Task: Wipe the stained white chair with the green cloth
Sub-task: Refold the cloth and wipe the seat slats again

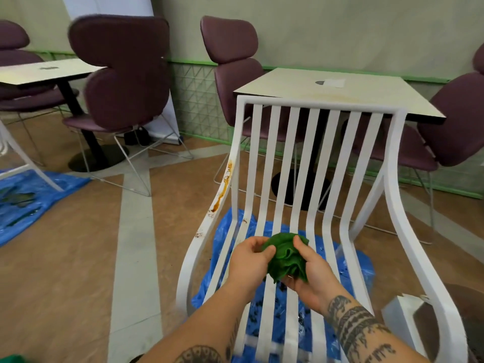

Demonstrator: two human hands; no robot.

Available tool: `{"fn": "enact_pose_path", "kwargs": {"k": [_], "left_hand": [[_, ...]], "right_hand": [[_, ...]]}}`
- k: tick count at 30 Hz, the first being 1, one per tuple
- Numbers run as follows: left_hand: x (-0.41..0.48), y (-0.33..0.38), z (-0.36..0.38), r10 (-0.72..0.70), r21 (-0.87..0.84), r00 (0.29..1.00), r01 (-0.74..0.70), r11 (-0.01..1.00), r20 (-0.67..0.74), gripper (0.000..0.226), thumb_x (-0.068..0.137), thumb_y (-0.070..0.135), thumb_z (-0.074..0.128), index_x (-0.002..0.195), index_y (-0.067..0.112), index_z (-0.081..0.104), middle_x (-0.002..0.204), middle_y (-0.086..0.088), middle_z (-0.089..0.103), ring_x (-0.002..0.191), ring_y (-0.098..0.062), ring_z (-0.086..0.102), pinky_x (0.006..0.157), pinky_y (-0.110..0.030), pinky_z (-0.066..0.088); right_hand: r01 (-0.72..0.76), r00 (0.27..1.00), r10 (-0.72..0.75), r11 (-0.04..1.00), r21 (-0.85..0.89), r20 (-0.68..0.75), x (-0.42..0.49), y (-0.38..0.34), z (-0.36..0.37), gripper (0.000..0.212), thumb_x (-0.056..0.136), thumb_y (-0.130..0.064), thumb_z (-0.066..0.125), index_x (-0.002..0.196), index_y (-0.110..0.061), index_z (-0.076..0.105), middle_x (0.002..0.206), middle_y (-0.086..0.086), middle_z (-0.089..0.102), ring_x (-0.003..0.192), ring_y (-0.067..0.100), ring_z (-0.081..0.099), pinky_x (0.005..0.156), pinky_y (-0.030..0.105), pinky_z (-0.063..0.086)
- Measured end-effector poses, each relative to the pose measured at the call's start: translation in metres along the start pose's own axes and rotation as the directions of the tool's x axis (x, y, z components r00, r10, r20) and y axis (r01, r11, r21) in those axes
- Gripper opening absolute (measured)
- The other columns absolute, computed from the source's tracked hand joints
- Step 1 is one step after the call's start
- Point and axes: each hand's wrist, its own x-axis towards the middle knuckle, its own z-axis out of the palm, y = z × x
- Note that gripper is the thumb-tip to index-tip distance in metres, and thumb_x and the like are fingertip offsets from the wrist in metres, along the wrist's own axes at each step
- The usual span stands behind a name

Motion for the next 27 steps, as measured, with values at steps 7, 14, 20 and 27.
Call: {"fn": "enact_pose_path", "kwargs": {"k": [7,14,20,27], "left_hand": [[-0.017,0.003,-0.013,0.009,0.03,1.0,-0.009,0.999,0.007,0.016,0.095,0.01,0.068,0.1,0.023,0.076,0.096,-0.003,0.078,0.093,-0.021,0.075,0.085,-0.041,0.063],[-0.006,-0.056,-0.045,-0.112,0.056,0.961,0.13,0.99,-0.252,0.024,0.1,0.025,0.057,0.123,0.028,0.064,0.091,0.0,0.071,0.07,-0.013,0.059,0.068,-0.032,0.052],[0.032,-0.108,-0.068,-0.161,0.243,0.897,0.278,0.929,-0.411,0.032,0.1,0.018,0.048,0.128,0.015,0.064,0.102,0.002,0.061,0.089,-0.016,0.057,0.09,-0.037,0.054],[0.08,-0.118,-0.061,-0.151,0.265,0.853,0.316,0.911,-0.499,0.022,0.098,0.027,0.048,0.101,0.022,0.069,0.078,0.005,0.066,0.064,-0.01,0.059,0.05,-0.023,0.037]], "right_hand": [[-0.091,0.986,0.105,0.99,-0.107,0.13,-0.026,-0.007,-0.001,0.044,0.098,-0.04,0.058,0.128,-0.008,0.065,0.12,0.021,0.072,0.105,0.037,0.07,0.074,0.045,0.06],[-0.048,0.993,0.036,0.993,-0.104,-0.114,0.0,0.026,-0.014,0.028,0.1,-0.022,0.063,0.126,-0.011,0.064,0.113,0.017,0.075,0.103,0.037,0.072,0.079,0.047,0.06],[-0.068,0.975,0.043,0.992,-0.11,-0.216,0.06,0.041,-0.013,0.03,0.107,-0.024,0.048,0.12,-0.006,0.067,0.104,0.023,0.076,0.095,0.04,0.071,0.09,0.054,0.056],[0.132,0.956,-0.26,0.792,-0.597,-0.133,0.164,0.04,0.027,0.039,0.095,-0.019,0.07,0.131,-0.025,0.056,0.123,0.005,0.064,0.102,0.026,0.068,0.087,0.047,0.061]]}}
